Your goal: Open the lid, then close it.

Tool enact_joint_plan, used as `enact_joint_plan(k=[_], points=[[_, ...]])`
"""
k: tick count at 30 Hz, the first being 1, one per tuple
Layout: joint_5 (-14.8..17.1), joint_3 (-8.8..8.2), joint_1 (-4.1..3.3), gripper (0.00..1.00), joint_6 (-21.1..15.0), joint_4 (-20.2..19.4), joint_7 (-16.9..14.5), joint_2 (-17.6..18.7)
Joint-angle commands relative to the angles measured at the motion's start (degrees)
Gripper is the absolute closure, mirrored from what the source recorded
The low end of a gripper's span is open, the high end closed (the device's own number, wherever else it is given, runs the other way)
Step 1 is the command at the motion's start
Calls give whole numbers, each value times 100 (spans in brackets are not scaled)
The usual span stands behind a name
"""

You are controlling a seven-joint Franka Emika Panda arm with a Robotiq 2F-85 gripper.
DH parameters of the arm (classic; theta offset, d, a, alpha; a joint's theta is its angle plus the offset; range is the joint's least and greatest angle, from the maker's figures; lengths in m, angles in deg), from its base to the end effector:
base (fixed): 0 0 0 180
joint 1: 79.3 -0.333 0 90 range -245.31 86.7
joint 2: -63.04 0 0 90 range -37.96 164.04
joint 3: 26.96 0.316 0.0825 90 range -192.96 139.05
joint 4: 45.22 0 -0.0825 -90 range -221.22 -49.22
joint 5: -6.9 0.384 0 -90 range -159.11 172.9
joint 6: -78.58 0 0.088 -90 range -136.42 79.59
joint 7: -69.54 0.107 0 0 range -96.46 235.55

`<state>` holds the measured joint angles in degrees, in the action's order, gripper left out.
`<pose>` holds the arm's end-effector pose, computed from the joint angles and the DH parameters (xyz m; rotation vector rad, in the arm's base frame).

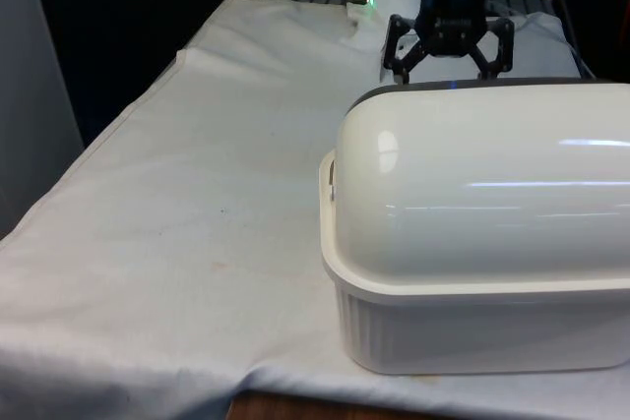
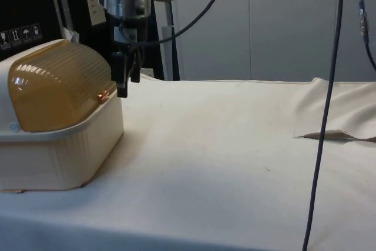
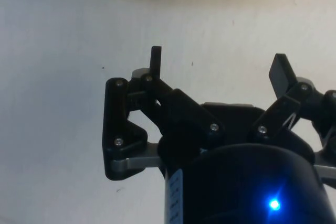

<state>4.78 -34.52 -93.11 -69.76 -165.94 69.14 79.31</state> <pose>0.5935 0.0677 0.3025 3.0682 0.2376 0.3131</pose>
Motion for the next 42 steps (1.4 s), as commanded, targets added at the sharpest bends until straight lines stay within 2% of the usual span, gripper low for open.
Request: enact_joint_plan(k=[1, 4, 5, 6, 12, 13, 14, 17, 20, 21, 22, 23, 28, 29, 30, 31, 36, 37, 38, 39, 42], points=[[69, 34, 17, 0, -63, 40, -40, 63], [103, 57, 23, 0, -120, 138, -57, 178], [17, 11, 0, 0, -57, 132, 0, 160], [115, 63, 29, 0, -138, 166, -57, 212], [189, 92, 46, 0, -327, 246, -92, 338], [74, 17, 0, 0, -281, 252, -6, 338], [195, 92, 52, 0, -361, 246, -92, 338], [212, 97, 52, 0, -430, 229, -92, 344], [206, 92, 46, 0, -424, 235, -80, 344], [92, 23, 0, 0, -367, 246, -6, 344], [92, 23, 0, 0, -367, 246, 0, 344], [201, 86, 46, 0, -418, 235, -74, 344], [183, 74, 34, 1, -407, 235, -63, 355], [178, 74, 34, 12, -401, 235, -57, 355], [92, 23, 0, 17, -367, 241, 0, 350], [178, 74, 34, 17, -401, 235, -57, 355], [172, 69, 34, 43, -395, 235, -52, 361], [172, 69, 34, 52, -395, 235, -52, 361], [92, 23, 0, 58, -367, 235, 0, 350], [172, 69, 34, 58, -395, 235, -52, 361], [172, 69, 29, 72, -395, 235, -52, 361]])
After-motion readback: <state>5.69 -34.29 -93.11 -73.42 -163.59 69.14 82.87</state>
